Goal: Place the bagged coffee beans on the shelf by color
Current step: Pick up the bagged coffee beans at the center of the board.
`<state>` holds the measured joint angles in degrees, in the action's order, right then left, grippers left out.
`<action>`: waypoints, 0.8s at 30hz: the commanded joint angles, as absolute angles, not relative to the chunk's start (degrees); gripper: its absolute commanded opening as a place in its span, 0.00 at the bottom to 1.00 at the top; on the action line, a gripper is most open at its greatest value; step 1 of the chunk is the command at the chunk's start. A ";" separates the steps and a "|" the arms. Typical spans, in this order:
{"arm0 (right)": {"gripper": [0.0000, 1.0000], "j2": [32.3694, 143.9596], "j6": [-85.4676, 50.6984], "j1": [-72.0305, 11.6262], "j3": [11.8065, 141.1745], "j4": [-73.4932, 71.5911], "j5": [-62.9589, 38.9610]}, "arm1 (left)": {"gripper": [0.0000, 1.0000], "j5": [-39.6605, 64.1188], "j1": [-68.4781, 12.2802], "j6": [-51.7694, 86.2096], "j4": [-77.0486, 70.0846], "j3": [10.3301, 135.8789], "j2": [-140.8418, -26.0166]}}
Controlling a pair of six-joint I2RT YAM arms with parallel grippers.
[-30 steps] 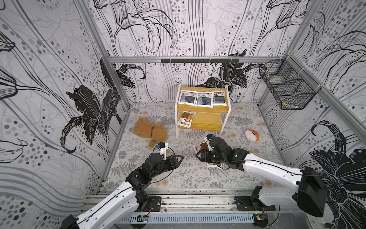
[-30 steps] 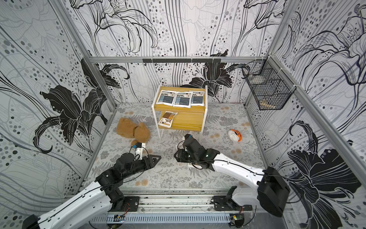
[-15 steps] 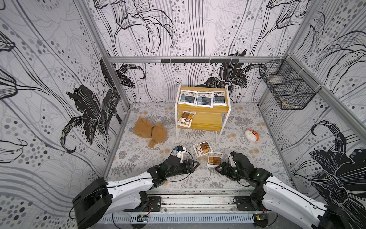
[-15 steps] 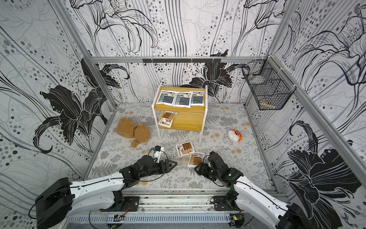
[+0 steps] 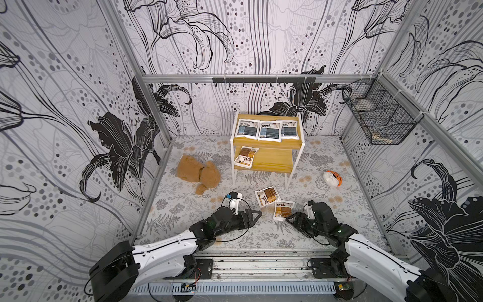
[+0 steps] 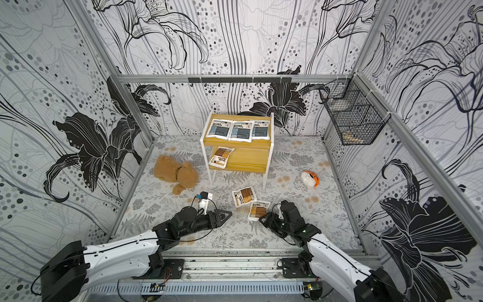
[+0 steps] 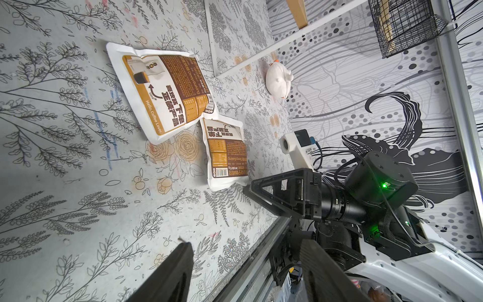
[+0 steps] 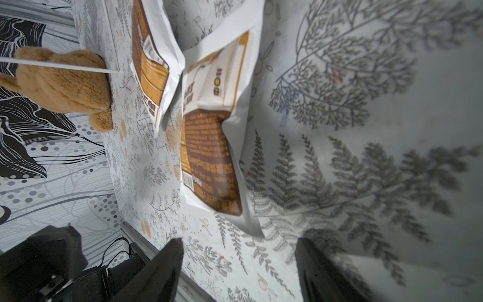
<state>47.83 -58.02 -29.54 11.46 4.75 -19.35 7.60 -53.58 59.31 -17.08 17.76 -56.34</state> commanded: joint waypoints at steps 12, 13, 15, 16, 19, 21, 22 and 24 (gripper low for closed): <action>0.34 57.33 -55.20 -27.86 13.77 -0.46 -18.56 | 0.70 4.68 -53.79 59.97 -14.65 15.81 -52.00; 0.30 57.08 -54.92 -27.86 14.01 -0.09 -18.35 | 0.70 4.57 -53.79 59.94 -14.31 15.74 -51.72; 0.21 56.32 -54.48 -27.86 14.57 1.08 -18.05 | 0.70 4.31 -53.79 60.01 -13.91 15.65 -51.34; 0.17 55.64 -54.02 -27.86 14.97 2.17 -17.49 | 0.70 4.22 -53.77 60.04 -13.80 15.56 -51.19; 0.11 53.21 -52.56 -27.84 16.58 6.03 -16.22 | 0.70 4.13 -53.78 60.38 -13.80 15.24 -51.01; 0.09 51.37 -51.22 -27.86 18.29 9.82 -15.16 | 0.70 4.20 -53.79 60.44 -13.94 15.37 -50.98; 0.07 50.40 -50.36 -27.86 19.63 12.22 -14.79 | 0.70 4.22 -53.77 60.47 -13.94 15.47 -50.95; 0.05 49.14 -48.34 -27.82 22.56 17.67 -13.78 | 0.71 4.35 -53.79 60.51 -13.89 15.91 -51.01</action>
<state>50.81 -51.94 -28.18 18.65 9.15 -16.45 4.99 -53.58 60.31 -13.23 16.25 -51.62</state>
